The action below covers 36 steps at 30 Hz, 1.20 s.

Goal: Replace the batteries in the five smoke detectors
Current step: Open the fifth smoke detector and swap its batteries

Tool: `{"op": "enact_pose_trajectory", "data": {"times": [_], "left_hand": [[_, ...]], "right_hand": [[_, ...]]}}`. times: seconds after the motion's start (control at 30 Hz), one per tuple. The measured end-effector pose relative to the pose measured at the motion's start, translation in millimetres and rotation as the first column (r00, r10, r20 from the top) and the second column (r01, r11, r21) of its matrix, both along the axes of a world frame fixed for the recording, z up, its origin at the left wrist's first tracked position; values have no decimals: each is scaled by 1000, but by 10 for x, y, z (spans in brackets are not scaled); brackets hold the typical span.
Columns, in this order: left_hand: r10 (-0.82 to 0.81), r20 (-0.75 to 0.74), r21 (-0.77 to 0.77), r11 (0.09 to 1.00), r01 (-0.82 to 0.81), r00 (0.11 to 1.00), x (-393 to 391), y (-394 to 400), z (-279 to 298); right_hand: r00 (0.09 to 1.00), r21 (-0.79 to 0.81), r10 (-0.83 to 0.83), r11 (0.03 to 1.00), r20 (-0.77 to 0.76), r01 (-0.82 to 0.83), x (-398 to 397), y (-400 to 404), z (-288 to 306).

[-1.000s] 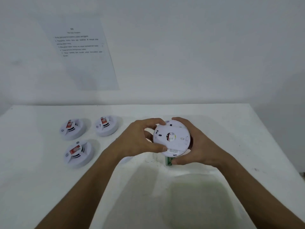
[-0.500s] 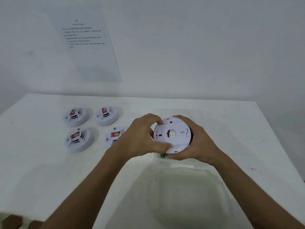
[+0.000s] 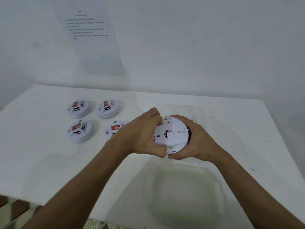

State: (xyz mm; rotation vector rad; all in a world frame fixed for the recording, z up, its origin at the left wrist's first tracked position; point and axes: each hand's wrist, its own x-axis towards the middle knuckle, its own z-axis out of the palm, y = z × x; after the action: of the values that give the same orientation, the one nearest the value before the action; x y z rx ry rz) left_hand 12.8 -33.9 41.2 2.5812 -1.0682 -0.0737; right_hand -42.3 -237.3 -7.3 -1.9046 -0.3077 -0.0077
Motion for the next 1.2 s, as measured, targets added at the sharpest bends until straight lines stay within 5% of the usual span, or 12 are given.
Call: {"op": "enact_pose_trajectory", "data": {"times": [0.2,0.47,0.73,0.9,1.1,1.2], "left_hand": [[-15,75,-67,998,20,997,-48,43,-62],[272,14,-265,929,-259,962,4,448,-316],[471,-148,97,882,-461,870,-246,749,-885],[439,-175,149,896,-417,881,-258,698,-907],[234,-188,-270,922,-279,954,-234,290,-314],[63,-135,-265,959,-97,989,-191,9,-83]], "right_hand": [[998,-27,66,997,-1,-66,37,-4,-15],[999,-9,32,999,-31,-33,67,-176,-5],[993,-24,54,998,-108,-57,-2,-447,-66],[989,-23,75,997,-129,-78,-11,-406,-103],[985,6,106,994,-134,-106,-56,-333,-64],[988,15,109,994,-114,-108,-69,-306,-17]]}}
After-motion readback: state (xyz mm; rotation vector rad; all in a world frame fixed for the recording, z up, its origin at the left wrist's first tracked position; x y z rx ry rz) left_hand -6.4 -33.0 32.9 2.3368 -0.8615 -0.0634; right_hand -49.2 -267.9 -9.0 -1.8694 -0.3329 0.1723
